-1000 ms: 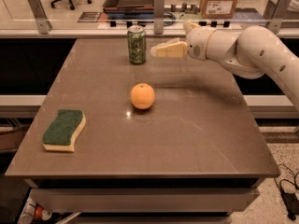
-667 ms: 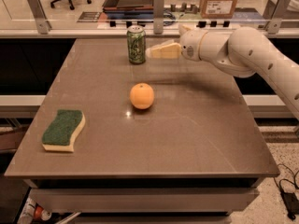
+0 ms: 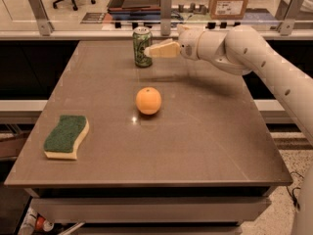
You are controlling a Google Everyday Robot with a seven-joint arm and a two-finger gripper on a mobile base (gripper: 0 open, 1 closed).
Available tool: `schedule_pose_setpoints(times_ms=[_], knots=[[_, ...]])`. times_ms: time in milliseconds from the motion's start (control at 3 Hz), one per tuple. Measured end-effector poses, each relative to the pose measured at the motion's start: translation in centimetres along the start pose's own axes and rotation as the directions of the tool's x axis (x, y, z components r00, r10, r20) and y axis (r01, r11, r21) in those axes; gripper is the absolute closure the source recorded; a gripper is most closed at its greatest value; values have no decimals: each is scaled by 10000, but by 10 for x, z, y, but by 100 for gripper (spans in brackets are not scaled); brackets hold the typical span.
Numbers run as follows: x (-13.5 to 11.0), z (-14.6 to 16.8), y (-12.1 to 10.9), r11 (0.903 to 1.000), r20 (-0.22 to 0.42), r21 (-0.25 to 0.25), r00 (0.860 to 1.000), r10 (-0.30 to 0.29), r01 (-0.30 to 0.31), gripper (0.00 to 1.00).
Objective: Knock green can over
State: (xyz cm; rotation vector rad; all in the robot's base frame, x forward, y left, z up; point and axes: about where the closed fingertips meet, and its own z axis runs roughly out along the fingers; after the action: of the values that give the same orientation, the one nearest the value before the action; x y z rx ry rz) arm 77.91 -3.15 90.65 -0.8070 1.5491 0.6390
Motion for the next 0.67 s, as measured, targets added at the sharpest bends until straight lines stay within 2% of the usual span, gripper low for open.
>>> schedule_pose_setpoints(times_ms=[667], knots=[[-9,39,5,9994,589,-299,9981,-174,192,0]])
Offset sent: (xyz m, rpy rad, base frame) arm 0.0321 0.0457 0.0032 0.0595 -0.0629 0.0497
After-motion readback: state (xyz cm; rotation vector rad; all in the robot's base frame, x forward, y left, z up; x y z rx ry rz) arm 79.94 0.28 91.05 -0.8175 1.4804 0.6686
